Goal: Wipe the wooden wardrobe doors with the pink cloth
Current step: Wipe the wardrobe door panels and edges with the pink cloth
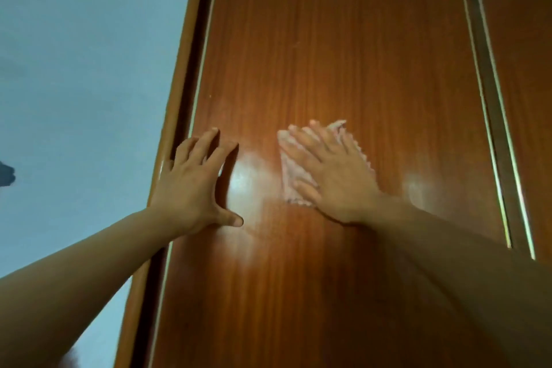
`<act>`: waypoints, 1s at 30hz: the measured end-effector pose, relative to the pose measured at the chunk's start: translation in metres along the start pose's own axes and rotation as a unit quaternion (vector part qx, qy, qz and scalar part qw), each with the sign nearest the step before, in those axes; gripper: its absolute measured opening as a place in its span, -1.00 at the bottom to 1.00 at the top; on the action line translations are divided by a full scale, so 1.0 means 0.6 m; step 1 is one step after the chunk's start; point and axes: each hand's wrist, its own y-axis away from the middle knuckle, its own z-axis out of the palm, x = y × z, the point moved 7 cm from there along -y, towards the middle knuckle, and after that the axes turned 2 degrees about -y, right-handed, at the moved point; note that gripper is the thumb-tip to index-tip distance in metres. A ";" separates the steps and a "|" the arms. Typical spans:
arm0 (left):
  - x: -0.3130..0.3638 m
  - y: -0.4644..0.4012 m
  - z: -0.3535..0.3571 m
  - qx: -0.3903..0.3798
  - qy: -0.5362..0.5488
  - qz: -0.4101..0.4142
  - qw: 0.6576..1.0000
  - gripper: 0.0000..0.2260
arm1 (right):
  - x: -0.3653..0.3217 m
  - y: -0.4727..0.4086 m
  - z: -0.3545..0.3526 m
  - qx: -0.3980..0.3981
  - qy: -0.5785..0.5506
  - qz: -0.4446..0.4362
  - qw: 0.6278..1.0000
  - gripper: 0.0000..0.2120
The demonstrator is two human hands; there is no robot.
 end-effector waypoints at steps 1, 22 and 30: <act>-0.010 -0.003 -0.002 0.004 0.006 -0.005 1.000 0.14 | 0.034 -0.029 -0.010 0.012 -0.010 0.079 0.997 -0.36; -0.106 -0.104 -0.073 0.168 0.091 0.004 0.981 -0.13 | -0.094 -0.297 -0.021 0.033 -0.007 0.074 0.997 -0.39; -0.101 -0.078 -0.068 0.157 0.116 -0.003 0.981 -0.22 | -0.189 -0.143 0.006 0.035 -0.041 -0.006 0.999 -0.36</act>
